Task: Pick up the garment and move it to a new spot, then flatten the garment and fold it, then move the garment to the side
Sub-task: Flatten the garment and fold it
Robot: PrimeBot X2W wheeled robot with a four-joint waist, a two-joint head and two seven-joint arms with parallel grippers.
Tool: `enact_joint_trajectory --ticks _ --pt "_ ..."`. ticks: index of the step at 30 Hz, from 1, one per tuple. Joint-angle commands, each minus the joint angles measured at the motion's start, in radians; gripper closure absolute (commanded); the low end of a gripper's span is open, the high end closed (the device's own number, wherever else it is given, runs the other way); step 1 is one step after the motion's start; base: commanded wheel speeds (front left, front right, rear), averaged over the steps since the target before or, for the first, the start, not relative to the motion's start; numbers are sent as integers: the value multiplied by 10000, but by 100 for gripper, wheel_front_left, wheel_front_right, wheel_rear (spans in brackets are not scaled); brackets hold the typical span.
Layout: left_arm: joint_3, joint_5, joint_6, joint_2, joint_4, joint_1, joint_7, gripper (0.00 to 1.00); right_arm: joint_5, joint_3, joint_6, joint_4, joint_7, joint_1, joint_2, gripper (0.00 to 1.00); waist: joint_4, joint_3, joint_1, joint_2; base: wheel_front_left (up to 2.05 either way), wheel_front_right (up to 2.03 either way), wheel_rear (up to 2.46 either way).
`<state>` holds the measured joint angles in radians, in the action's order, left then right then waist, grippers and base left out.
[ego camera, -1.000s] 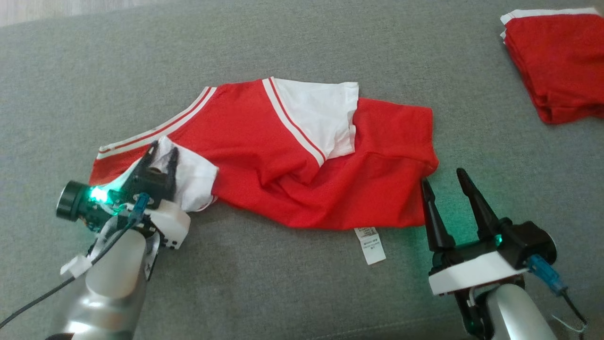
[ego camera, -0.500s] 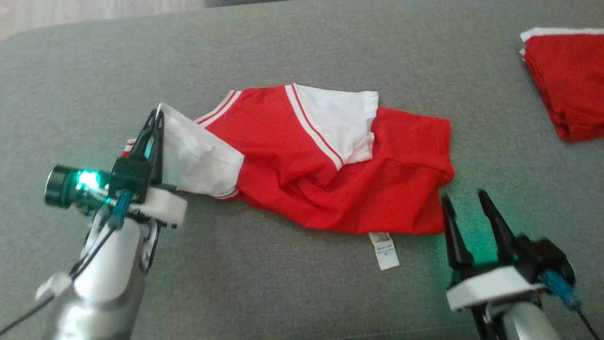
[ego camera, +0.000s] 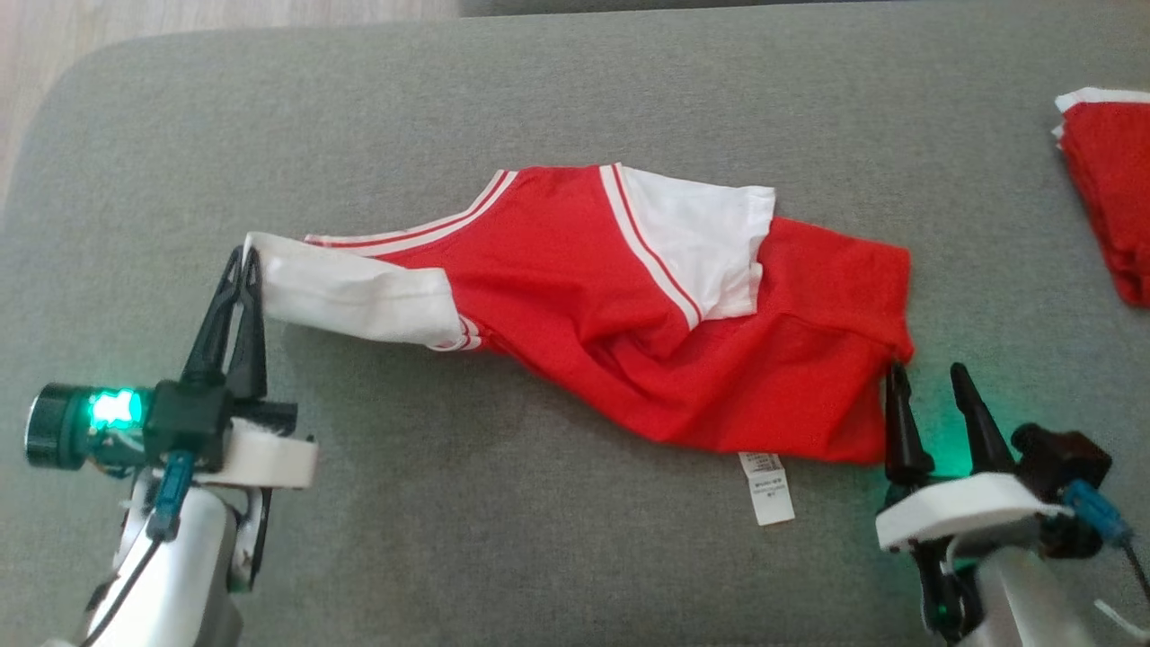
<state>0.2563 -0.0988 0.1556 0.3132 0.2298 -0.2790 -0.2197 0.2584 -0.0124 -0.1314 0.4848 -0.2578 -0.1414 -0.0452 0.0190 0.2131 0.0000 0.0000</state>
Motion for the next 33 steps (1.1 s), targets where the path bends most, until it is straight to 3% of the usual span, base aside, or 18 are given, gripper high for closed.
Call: enact_joint_trajectory --ticks 1,9,10,11,14,17,21,27,33 --pt "-461 -83 80 386 -371 -150 27 100 60 246 7 -158 -40 -249 -52 0 50 28 0 0 0 0 0" --pt "-317 -101 171 359 -778 39 184 100 313 538 7 825 -40 -813 -52 0 287 128 0 0 0 0 0" --pt "-303 -99 184 360 -821 48 195 100 361 557 7 868 -40 -869 -52 4 306 147 0 0 0 0 0" --pt "-290 -99 194 362 -860 55 205 100 409 662 7 913 -40 -920 -56 22 322 165 0 0 0 0 0" --pt "-281 -119 192 408 -928 45 212 100 497 987 7 1119 -40 -1137 -217 100 350 236 0 0 0 0 0" --pt "-267 -135 174 464 -911 14 214 100 570 1094 7 1262 -40 -1334 -337 100 371 215 0 0 0 0 0" --pt "-254 -97 211 513 -1019 -7 26 100 67 385 7 638 -40 -1304 -461 100 415 -42 0 0 0 0 0" --pt "-459 -91 312 710 -2039 67 -264 100 -672 -941 7 -1860 -40 -803 -483 100 347 -669 0 0 0 0 0" --pt "-719 -205 230 998 -4317 17 -348 100 -1124 -1906 7 -4434 -40 -666 -1066 100 208 -1137 0 0 0 0 0"
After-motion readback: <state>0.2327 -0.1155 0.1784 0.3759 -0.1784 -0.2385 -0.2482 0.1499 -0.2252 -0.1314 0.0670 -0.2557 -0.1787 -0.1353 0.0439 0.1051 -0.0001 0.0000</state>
